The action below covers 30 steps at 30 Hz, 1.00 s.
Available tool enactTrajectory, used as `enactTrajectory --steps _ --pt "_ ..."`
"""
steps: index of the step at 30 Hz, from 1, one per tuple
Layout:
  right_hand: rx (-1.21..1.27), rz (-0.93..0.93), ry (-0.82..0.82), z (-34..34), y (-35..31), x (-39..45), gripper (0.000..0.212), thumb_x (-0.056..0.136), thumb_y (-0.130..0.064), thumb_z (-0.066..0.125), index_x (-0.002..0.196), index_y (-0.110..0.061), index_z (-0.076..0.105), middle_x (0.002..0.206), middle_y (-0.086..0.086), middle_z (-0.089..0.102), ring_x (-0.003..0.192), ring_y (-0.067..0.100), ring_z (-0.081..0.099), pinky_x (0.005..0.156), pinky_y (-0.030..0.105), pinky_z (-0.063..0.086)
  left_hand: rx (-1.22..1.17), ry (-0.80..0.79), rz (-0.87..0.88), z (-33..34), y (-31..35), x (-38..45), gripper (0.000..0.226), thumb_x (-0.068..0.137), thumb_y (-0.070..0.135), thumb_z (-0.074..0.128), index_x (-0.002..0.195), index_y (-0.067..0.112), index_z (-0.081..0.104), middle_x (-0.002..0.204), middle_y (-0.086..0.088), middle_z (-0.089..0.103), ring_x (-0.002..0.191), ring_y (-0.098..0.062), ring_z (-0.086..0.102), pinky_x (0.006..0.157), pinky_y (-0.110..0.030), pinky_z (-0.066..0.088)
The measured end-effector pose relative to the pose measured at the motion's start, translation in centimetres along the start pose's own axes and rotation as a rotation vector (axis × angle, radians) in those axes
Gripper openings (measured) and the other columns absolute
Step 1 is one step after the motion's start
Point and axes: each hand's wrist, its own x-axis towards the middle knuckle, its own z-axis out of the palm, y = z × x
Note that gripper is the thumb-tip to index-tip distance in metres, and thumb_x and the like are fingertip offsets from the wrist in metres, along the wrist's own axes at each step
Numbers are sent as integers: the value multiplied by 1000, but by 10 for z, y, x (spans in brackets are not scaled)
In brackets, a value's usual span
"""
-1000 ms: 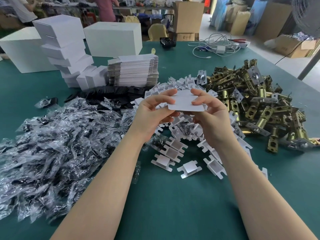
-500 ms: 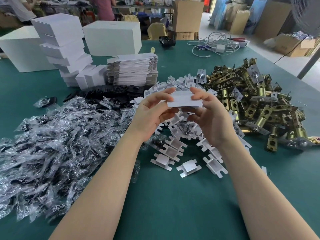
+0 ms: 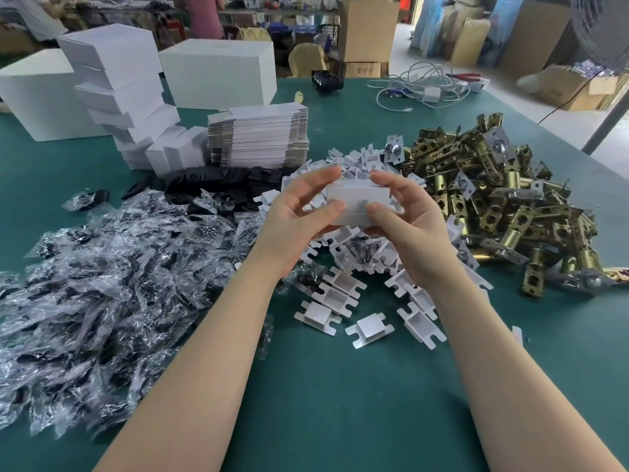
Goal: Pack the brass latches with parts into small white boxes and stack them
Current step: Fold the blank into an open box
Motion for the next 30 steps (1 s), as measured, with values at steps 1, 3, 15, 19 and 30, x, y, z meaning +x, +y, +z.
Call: enactTrajectory --steps 1,3,15,19,30 --pt "-51 -16 20 1 1 0 34 91 -4 65 117 -27 62 118 -12 64 85 14 69 78 32 60 41 16 18 1 0 0 37 74 31 78 108 45 72 128 11 66 125 -17 59 90 -39 58" --pt "-123 -33 43 2 1 0 36 90 -11 69 117 -35 62 119 -12 66 86 15 71 76 31 60 139 34 45 3 0 0 40 76 37 77 114 48 69 130 13 65 127 -17 57 98 -46 54" --pt "-297 -157 85 9 -9 -3 34 90 -19 70 117 -35 56 104 -14 70 75 30 69 61 48 59 185 3 72 7 18 -5 55 76 5 83 118 37 68 125 2 65 91 -18 75 72 -24 58" --pt "-298 -247 84 10 -26 -2 45 85 -18 75 124 -28 53 117 5 67 69 20 62 61 34 57 299 57 229 13 38 -6 54 74 21 84 123 31 63 122 2 68 90 -16 72 69 -28 60" --pt "-259 -207 118 18 -21 3 6 93 -34 64 96 -31 67 69 26 52 58 33 42 53 41 36 283 201 191 22 25 -1 17 85 43 72 98 32 69 67 25 58 64 6 49 59 -8 38"
